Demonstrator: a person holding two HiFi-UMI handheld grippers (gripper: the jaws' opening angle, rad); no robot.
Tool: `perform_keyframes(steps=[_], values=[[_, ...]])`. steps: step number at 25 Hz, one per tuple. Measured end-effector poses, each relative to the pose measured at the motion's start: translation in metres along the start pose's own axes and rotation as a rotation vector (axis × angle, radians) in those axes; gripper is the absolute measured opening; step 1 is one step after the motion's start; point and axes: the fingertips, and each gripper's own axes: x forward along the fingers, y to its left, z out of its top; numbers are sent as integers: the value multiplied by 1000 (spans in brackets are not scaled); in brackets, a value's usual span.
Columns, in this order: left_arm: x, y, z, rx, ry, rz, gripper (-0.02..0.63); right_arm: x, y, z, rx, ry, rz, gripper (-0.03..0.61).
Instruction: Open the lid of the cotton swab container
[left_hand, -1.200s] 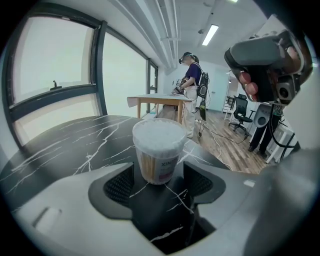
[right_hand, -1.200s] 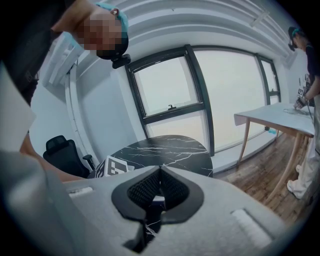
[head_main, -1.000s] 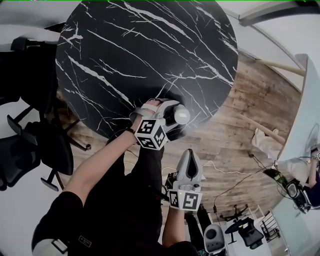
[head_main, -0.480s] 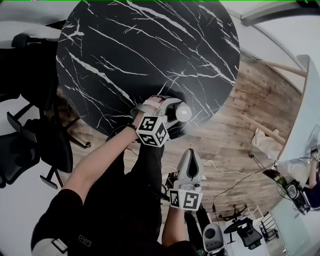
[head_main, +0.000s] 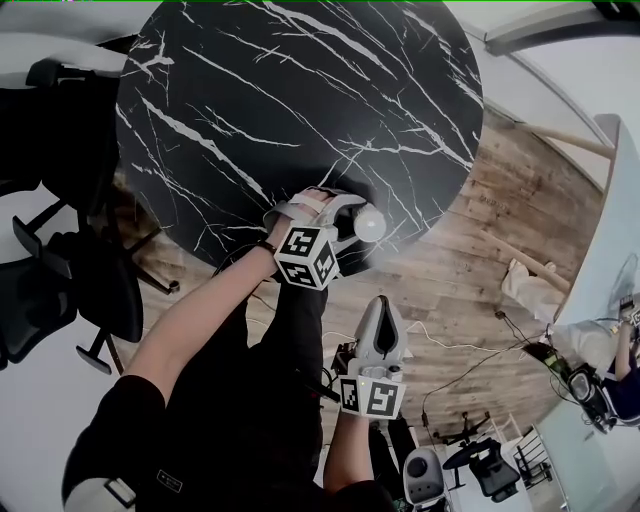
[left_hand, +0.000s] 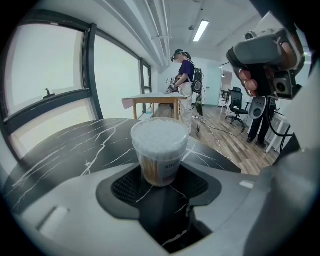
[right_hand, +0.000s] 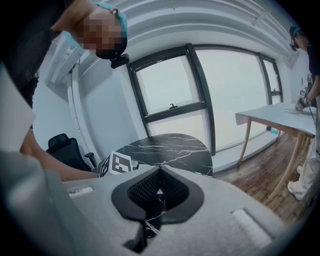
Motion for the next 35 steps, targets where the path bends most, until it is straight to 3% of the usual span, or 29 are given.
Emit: perform_keyframes(steps=[3,7,11,18,24,29,35], values=[[-2,-5,-1,11,-5,-30,238,-3,1,-2,-6,2,5,-2],[-13,-5,2,-90,-34,-71,236,-7,4,-1,-15,-1,7,-2],[-32,-6,3,-141,-48,-87,236,-12,7,0,-35,-7,10,-2],[-89,-30,24,-21,-2,-132,236,-25,26,18,-93,-21,49,-2],[-153,-53,57,-42,-38,-147,236,-47,53,46,-171,-24,118,-2],[-196,-88,65,-5,0,-202,238,-72,81,77,-171,-43,173,-2],[-251,-94,84,1,12,-182,240,-91,117,95,-218,-60,253,-2]])
